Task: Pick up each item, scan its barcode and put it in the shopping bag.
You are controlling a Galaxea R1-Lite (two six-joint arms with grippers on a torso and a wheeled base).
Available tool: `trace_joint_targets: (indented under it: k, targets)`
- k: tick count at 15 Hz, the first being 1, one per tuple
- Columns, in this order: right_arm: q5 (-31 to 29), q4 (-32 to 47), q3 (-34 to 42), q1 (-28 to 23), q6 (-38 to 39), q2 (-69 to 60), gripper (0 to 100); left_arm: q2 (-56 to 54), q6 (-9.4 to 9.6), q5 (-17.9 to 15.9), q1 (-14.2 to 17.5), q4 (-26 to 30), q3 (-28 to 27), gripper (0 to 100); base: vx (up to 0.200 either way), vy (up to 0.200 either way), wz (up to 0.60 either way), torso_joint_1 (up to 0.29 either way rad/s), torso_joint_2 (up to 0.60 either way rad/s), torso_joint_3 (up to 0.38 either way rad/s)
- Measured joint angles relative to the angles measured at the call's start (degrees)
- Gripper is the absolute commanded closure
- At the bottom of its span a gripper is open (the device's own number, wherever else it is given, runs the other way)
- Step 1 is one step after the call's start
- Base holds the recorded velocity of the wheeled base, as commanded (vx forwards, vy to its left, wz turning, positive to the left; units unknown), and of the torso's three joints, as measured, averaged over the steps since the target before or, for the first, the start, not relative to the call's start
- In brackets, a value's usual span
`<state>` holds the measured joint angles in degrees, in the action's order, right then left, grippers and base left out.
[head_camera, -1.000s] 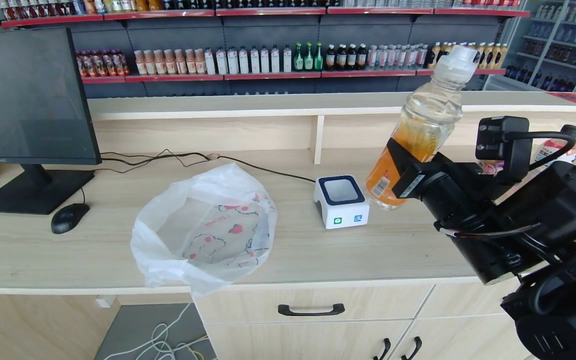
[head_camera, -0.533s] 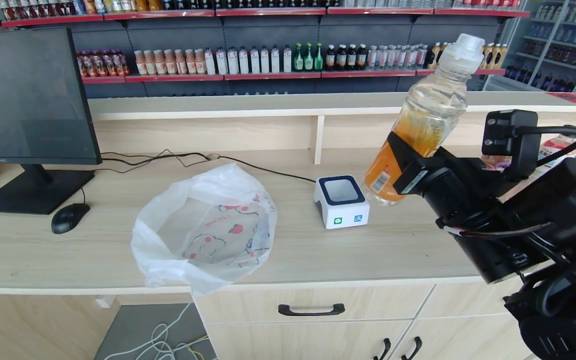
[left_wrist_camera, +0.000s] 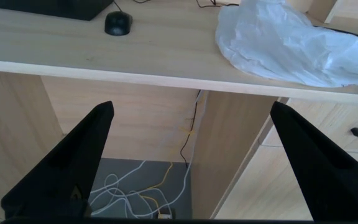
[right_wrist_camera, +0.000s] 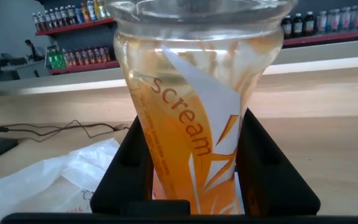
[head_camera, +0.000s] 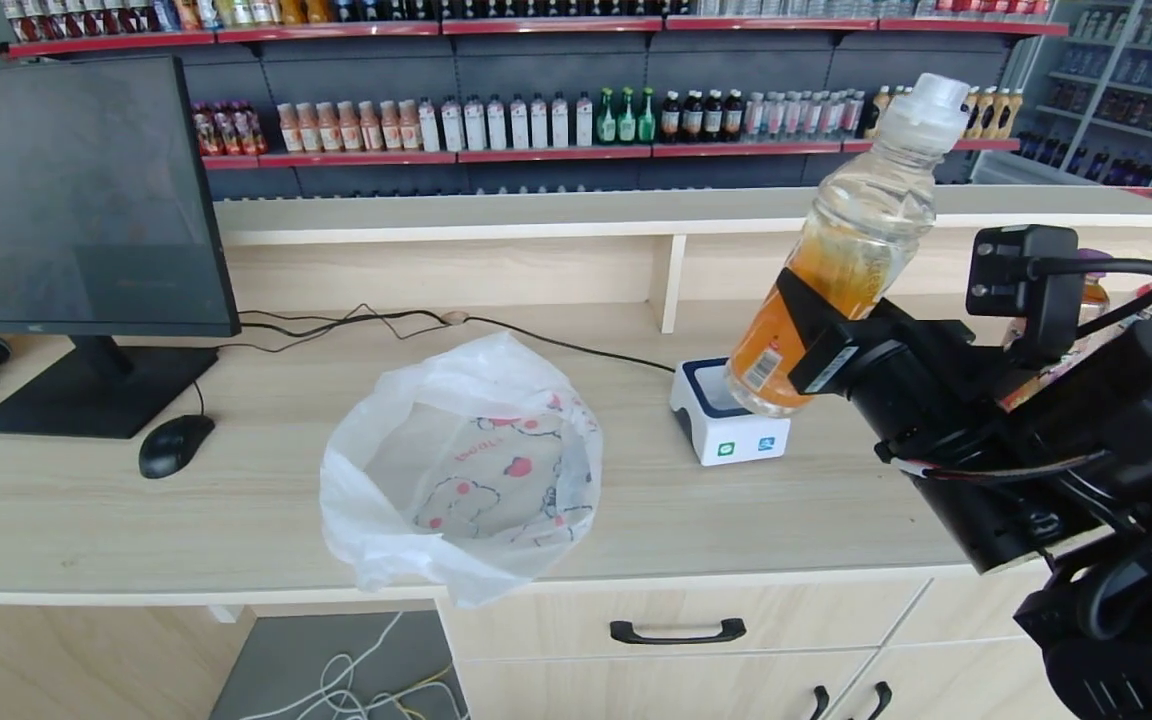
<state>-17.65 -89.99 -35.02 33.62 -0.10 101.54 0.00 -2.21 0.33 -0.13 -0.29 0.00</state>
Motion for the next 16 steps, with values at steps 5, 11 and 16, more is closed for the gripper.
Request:
trace_joint_targets:
  k: [5, 11, 16]
  targets:
    - [0.0, 0.2, 0.2, 0.5, 0.1, -0.1, 100, 0.0, 0.29, 0.0, 0.1, 0.1, 0.0, 0, 0.000, 0.000, 0.00, 0.000, 0.00, 0.000]
    - [-0.1, 0.1, 0.4, 1.1, 0.0, -0.2, 100, 0.0, 0.22, 0.0, 0.1, 0.2, 0.0, 0, 0.000, 0.000, 0.50, 0.000, 0.00, 0.002]
    - [-0.1, 0.0, 0.3, 1.6, 0.0, -0.1, 100, 0.0, 0.22, 0.0, 0.0, 0.2, 0.0, 0, 0.000, 0.000, 0.48, 0.000, 0.00, 0.003]
